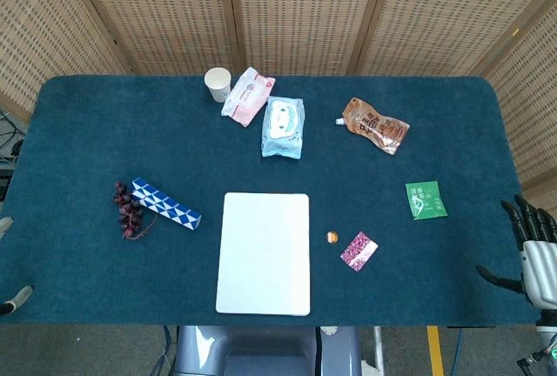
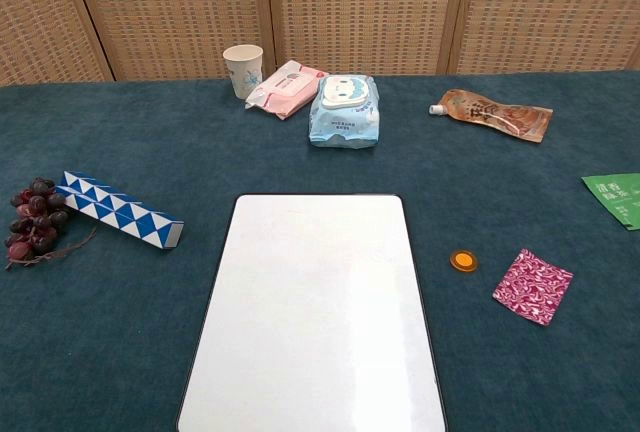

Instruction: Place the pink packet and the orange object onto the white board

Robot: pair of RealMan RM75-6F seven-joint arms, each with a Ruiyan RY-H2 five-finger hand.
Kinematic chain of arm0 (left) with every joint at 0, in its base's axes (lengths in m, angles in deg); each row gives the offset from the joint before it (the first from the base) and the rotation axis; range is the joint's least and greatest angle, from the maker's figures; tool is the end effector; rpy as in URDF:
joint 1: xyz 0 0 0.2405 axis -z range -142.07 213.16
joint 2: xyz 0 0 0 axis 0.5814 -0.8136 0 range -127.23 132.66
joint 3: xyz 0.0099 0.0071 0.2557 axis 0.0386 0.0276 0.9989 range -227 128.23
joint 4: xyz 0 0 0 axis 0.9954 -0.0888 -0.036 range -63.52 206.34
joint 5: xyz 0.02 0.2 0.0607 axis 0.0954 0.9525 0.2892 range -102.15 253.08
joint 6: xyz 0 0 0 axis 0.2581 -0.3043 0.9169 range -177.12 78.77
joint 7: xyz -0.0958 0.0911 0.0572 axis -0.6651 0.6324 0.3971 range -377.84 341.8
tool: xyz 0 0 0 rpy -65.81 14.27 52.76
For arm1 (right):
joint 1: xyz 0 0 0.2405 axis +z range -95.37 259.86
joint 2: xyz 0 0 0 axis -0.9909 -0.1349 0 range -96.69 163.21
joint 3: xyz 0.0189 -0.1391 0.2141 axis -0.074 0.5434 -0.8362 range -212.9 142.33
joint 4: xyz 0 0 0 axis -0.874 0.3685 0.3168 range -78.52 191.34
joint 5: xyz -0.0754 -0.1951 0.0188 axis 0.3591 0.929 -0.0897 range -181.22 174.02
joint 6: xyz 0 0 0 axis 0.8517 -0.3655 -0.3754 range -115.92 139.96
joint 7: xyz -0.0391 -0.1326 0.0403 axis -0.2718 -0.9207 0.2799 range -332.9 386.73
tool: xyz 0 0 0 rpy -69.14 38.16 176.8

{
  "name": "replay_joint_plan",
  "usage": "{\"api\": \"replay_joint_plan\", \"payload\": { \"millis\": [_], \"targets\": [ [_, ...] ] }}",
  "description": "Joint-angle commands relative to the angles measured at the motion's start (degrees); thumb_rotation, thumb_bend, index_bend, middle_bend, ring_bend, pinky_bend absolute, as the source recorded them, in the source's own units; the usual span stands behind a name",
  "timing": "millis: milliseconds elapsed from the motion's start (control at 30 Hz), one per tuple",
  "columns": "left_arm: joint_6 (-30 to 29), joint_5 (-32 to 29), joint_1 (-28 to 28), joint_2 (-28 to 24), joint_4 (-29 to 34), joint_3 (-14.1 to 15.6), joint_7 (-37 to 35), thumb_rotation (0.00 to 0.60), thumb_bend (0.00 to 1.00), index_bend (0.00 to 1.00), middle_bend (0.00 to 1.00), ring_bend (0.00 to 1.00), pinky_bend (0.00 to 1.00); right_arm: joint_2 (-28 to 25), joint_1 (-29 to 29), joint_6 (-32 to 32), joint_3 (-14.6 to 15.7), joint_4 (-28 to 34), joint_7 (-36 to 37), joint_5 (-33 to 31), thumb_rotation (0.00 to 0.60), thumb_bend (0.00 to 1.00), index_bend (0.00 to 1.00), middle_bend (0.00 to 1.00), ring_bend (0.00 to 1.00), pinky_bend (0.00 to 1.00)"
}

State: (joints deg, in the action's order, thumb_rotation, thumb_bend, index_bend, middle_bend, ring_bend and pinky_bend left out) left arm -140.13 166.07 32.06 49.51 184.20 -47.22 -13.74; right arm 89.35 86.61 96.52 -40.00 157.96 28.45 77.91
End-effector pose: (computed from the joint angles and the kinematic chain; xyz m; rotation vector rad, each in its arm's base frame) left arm -0.2690 0.1206 0.2169 -1.3562 -0.9386 -0.8270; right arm -0.2973 -0.1828 0.1947 1.2954 -0.9575 0.9213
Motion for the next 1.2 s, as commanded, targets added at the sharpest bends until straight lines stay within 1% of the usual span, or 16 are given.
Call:
{"api": "replay_joint_plan", "payload": {
  "millis": [33, 233, 333, 433, 533, 600, 767, 833, 967, 1067, 1200],
  "targets": [
    [0.23, -0.25, 0.14, 0.3, -0.28, -0.11, -0.36, 0.6, 0.0, 0.0, 0.0, 0.0, 0.0, 0.09, 0.27, -0.39, -0.03, -0.3, 0.42, 0.47, 0.6, 0.0, 0.0, 0.0, 0.0, 0.0],
    [0.7, 0.23, 0.37, 0.23, -0.15, 0.09, -0.9, 0.6, 0.0, 0.0, 0.0, 0.0, 0.0, 1.03, 0.95, -0.89, 0.3, -1.88, 1.84, 2.7, 0.6, 0.0, 0.0, 0.0, 0.0, 0.0],
    [0.59, 0.22, 0.29, 0.21, -0.18, 0.11, -0.92, 0.6, 0.0, 0.0, 0.0, 0.0, 0.0, 1.83, 2.36, -1.9, 0.7, -3.53, 2.63, 5.81, 0.6, 0.0, 0.0, 0.0, 0.0, 0.0],
    [0.66, 0.03, 0.35, 0.23, -0.19, 0.03, -0.91, 0.6, 0.0, 0.0, 0.0, 0.0, 0.0, 2.43, 6.09, -5.76, 1.72, -7.27, 3.73, 11.5, 0.6, 0.0, 0.02, 0.0, 0.0, 0.0],
    [0.97, 0.01, 0.49, 0.29, -0.02, 0.05, -0.62, 0.6, 0.0, 0.0, 0.0, 0.0, 0.0, 3.06, 11.18, -11.2, 2.63, -11.16, 6.68, 16.88, 0.6, 0.0, 0.08, 0.0, 0.0, 0.0],
    [1.3, -0.08, 0.65, 0.42, 0.13, 0.04, -0.03, 0.6, 0.0, 0.0, 0.0, 0.0, 0.0, 3.63, 14.54, -14.5, 3.17, -14.29, 8.54, 19.92, 0.6, 0.0, 0.15, 0.0, 0.0, 0.0],
    [2.84, -1.62, 1.35, 0.99, 0.4, -0.25, 1.53, 0.6, 0.0, 0.0, 0.0, 0.0, 0.0, 7.46, 20.97, -17.48, 4.09, -22.48, 11.15, 26.75, 0.6, 0.0, 0.22, 0.0, 0.0, 0.0],
    [3.54, -2.35, 1.73, 1.27, 0.41, -0.45, 2.08, 0.6, 0.0, 0.0, 0.0, 0.0, 0.0, 8.8, 22.44, -18.19, 4.47, -24.55, 11.68, 27.92, 0.6, 0.01, 0.24, 0.0, 0.0, 0.0],
    [4.67, -3.4, 2.32, 1.81, 0.48, -0.68, 3.25, 0.6, 0.0, 0.0, 0.0, 0.0, 0.0, 11.28, 24.87, -20.6, 5.21, -27.87, 11.1, 29.01, 0.6, 0.05, 0.24, 0.0, 0.0, 0.0],
    [5.41, -3.96, 2.76, 2.26, 0.61, -0.82, 4.15, 0.6, 0.0, 0.0, 0.0, 0.0, 0.0, 13.36, 26.32, -23.17, 5.7, -29.54, 10.52, 28.45, 0.6, 0.05, 0.24, 0.0, 0.0, 0.0],
    [5.9, -4.65, 2.93, 2.52, 0.56, -0.83, 4.7, 0.6, 0.0, 0.0, 0.0, 0.0, 0.0, 15.69, 27.16, -24.4, 6.36, -31.12, 9.29, 28.21, 0.6, 0.05, 0.24, 0.0, 0.0, 0.0]
  ]
}}
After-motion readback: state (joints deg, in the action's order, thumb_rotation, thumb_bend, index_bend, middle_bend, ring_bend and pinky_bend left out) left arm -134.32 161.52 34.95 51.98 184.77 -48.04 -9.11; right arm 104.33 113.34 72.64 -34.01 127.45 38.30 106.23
